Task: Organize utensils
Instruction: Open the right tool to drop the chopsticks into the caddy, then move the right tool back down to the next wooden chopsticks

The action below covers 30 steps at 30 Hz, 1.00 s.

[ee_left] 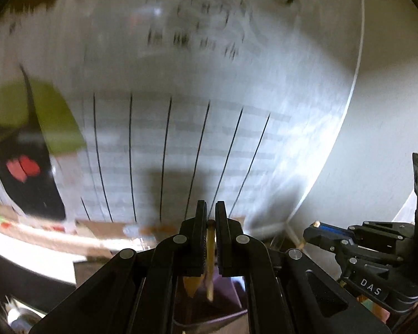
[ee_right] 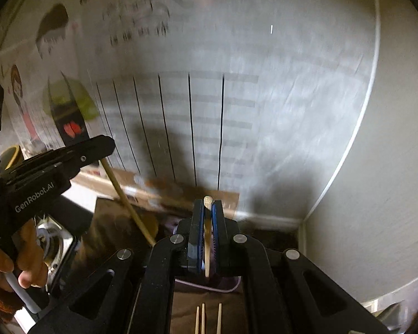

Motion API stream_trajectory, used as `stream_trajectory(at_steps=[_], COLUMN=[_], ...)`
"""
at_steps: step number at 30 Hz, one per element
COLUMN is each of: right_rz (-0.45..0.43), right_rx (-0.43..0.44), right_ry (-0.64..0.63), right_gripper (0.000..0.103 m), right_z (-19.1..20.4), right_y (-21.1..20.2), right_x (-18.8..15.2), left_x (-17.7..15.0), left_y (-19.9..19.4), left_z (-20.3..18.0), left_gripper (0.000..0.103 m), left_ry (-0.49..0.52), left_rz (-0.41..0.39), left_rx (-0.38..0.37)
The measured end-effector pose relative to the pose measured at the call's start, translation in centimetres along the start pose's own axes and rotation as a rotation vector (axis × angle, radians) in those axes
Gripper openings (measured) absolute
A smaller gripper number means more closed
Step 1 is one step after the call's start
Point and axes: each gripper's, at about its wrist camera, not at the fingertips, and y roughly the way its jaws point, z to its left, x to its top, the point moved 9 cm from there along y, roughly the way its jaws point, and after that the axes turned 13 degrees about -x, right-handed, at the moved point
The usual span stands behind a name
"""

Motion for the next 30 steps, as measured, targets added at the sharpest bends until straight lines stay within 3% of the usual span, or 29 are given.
stream_trajectory(at_steps=[5, 6, 9, 13, 19, 25, 30], right_rz=[0.043, 0.042, 0.001, -0.074, -0.129, -0.134, -0.120], right_rx=[-0.023, -0.030, -0.055, -0.081, -0.149, -0.184, -0.216], right_ry=[-0.026, -0.031, -0.032, -0.029, -0.023, 0.024, 0.021], right_gripper=[0.008, 0.013, 0.036, 0.042, 0.050, 0.056, 0.061], right_z=[-0.1, -0.3, -0.9, -2.0, -3.4, -5.4, -5.8], right_y=[1.3, 1.3, 0.2, -2.7, -6.0, -8.7, -10.0], right_x=[-1.3, -1.5, -1.5, -1.2, -2.7, -7.6, -13.1], left_x=[-1.9, -1.9, -1.2, 0.2, -0.9, -6.5, -13.4], left_y=[1.5, 1.3, -0.2, -3.6, -7.2, -9.9, -12.6], left_z=[1.1, 1.2, 0.8, -0.7, -2.4, -2.7, -2.0], left_gripper=[0.009, 0.009, 0.013, 0.023, 0.024, 0.024, 0.024], left_ry=[-0.058, -0.057, -0.050, -0.022, 0.021, -0.003, -0.048], left_rz=[0.082, 0.090, 0.061, -0.004, -0.021, 0.030, 0.039], left_rx=[-0.003, 0.003, 0.001, 0.002, 0.025, 0.039, 0.072])
